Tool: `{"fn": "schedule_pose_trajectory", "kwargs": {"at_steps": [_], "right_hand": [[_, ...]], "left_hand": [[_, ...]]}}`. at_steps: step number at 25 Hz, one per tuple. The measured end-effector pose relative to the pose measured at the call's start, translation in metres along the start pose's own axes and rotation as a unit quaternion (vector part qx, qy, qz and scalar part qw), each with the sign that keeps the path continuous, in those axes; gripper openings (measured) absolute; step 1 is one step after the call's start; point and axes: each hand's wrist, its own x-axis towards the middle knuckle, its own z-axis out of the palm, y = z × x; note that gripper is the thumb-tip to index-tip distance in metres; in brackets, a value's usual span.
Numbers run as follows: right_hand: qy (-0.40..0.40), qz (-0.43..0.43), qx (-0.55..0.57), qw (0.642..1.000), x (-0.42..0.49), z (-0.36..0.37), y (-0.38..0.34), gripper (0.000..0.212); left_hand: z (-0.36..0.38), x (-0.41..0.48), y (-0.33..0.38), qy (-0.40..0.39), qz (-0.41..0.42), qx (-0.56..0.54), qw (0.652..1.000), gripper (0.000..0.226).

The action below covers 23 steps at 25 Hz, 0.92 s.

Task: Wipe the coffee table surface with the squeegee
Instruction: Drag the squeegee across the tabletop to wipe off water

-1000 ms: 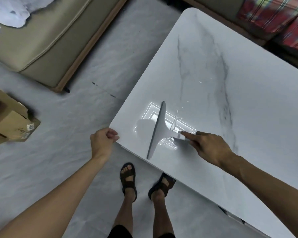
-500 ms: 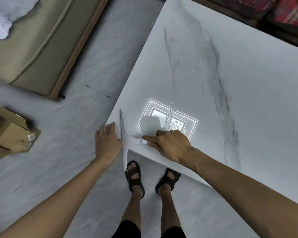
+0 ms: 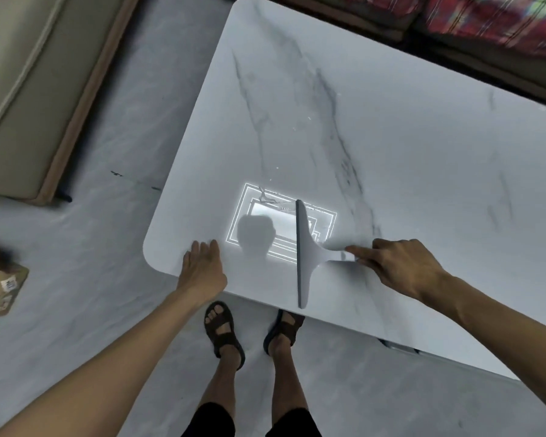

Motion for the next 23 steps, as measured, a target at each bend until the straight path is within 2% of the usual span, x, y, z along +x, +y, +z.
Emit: {"fn": "schedule_pose_trajectory", "kwargs": {"at_steps": [3, 7, 9, 11, 14, 17, 19, 21, 23], "right_hand": [[-0.001, 0.042, -0.02, 0.999, -0.023, -0.007, 0.026, 0.036], [0.009, 0.06, -0.028, 0.998, -0.033, -0.024, 0.022, 0.037], [0.018, 0.028, 0.006, 0.999, -0.021, -0.03, -0.001, 0.039], [0.011, -0.042, 0.037, 0.998, 0.004, -0.028, -0.037, 0.038], [-0.03, -0.133, 0.057, 0.989, 0.055, -0.018, -0.098, 0.038], [-0.042, -0.186, 0.038, 0.981, 0.102, -0.014, -0.133, 0.039], [-0.036, -0.207, 0.02, 0.978, 0.124, -0.014, -0.136, 0.039], [-0.032, -0.199, 0.022, 0.979, 0.14, -0.017, -0.125, 0.039], [-0.013, -0.166, 0.04, 0.985, 0.15, -0.022, -0.105, 0.039]], "left_hand": [[-0.004, 0.002, 0.002, -0.016, -0.009, 0.011, 1.0, 0.073], [-0.011, -0.003, 0.003, 0.119, -0.005, -0.088, 0.989, 0.055], [-0.013, -0.007, 0.0, 0.161, 0.005, -0.164, 0.973, 0.044], [-0.018, -0.009, -0.006, 0.182, -0.011, -0.233, 0.955, 0.028], [-0.028, -0.012, -0.017, 0.221, -0.029, -0.286, 0.932, 0.028], [-0.036, -0.013, -0.03, 0.244, -0.039, -0.274, 0.93, 0.023], [-0.041, -0.011, -0.037, 0.243, -0.061, -0.198, 0.948, 0.029], [-0.044, -0.009, -0.04, 0.225, -0.082, -0.115, 0.964, 0.035], [-0.044, -0.005, -0.038, 0.205, -0.095, -0.104, 0.969, 0.032]]}}
